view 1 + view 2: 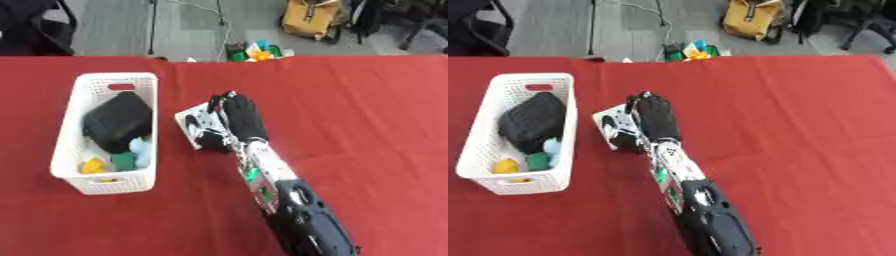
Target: Pick up objects on the table and place them in the box.
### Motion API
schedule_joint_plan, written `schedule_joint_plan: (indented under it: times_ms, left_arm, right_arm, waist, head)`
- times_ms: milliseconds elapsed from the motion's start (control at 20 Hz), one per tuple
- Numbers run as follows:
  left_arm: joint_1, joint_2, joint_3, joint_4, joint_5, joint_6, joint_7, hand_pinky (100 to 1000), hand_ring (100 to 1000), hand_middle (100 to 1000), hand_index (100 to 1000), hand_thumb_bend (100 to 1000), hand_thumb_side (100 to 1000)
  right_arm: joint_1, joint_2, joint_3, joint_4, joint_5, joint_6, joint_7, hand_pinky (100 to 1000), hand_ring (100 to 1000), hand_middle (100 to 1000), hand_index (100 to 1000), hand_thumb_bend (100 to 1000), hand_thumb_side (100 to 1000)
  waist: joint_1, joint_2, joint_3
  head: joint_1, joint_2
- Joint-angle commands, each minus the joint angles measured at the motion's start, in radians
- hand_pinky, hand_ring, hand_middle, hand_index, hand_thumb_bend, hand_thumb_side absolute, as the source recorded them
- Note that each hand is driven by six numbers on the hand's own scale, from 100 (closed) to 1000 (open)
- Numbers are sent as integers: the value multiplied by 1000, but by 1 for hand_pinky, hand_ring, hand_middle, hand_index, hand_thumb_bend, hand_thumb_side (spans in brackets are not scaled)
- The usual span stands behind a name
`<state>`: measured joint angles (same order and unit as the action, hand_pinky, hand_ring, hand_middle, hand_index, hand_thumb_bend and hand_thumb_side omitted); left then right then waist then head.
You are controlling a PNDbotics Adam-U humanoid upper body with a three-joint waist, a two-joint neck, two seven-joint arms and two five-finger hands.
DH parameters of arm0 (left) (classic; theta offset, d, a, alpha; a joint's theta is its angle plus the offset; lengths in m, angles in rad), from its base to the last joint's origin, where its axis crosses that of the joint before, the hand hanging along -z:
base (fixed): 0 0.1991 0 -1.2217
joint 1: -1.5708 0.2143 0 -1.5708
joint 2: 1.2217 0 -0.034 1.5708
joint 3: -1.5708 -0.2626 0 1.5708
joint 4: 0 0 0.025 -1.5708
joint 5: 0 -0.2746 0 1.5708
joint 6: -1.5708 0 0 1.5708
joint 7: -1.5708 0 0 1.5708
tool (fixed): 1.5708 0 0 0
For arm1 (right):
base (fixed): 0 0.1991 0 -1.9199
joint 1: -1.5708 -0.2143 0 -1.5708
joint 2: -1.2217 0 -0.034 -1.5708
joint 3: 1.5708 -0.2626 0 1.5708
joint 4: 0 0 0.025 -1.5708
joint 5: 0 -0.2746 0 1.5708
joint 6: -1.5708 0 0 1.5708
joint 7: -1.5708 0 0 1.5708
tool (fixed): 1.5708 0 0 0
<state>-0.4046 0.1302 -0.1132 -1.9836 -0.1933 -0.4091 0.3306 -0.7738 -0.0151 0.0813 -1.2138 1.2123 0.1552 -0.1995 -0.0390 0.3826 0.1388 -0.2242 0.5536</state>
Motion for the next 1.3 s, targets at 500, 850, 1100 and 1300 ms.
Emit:
schedule_joint_plan:
  times_ms: [500, 850, 1100, 1300]
  left_arm:
    - [-12, 2, 0, -16, 2, 1, -5, 492, 962, 968, 794, 134, 1000]
    - [-13, 2, -1, -16, 3, -1, -6, 493, 960, 966, 794, 135, 1000]
    - [-14, 1, -1, -16, 5, -1, -6, 494, 960, 966, 794, 135, 1000]
    - [-14, 1, -1, -16, 6, -1, -6, 494, 960, 966, 794, 136, 1000]
  right_arm:
    - [-19, -13, 5, -84, -45, 2, -3, 665, 655, 262, 547, 150, 545]
    - [-30, -23, 6, -141, -95, 4, 2, 660, 652, 252, 541, 173, 530]
    - [-43, -38, 13, -192, -139, 3, 5, 658, 651, 249, 540, 179, 529]
    - [-53, -52, 20, -219, -168, 1, 8, 657, 650, 247, 538, 180, 530]
  waist:
    - [4, -20, 1]
    - [5, -24, 4]
    - [4, -29, 7]
    - [1, -32, 10]
  head:
    - [-6, 0]
    - [-9, -2]
    - [-12, -2]
    - [-14, -3]
